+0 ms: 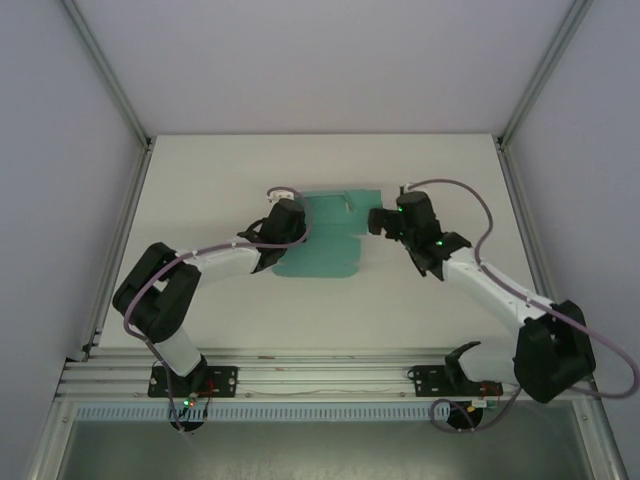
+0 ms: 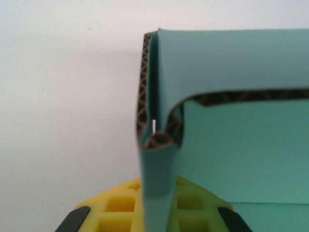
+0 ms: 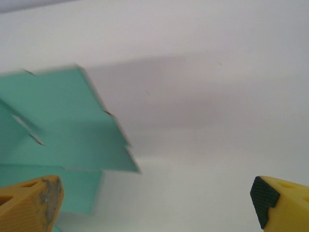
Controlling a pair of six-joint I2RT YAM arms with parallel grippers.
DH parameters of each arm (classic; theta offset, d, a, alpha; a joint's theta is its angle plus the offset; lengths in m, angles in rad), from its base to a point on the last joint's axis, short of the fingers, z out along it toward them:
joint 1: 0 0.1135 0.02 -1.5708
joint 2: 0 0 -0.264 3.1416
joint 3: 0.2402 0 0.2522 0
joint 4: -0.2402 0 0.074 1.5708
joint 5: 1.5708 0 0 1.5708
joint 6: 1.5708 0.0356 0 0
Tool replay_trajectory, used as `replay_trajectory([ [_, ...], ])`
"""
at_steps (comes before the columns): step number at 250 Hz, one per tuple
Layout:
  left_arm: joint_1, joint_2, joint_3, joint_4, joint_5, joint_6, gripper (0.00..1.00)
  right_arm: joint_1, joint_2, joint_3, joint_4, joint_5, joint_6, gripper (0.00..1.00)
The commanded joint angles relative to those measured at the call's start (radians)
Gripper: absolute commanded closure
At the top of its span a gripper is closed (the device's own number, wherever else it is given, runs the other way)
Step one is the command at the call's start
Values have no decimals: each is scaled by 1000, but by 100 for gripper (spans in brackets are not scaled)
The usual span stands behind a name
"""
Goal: Assemble paper box
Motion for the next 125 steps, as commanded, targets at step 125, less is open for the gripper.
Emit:
replay_trajectory([
  [125,7,-57,-12,23,98,33,100,-49,133,10,48,-88,-31,0],
])
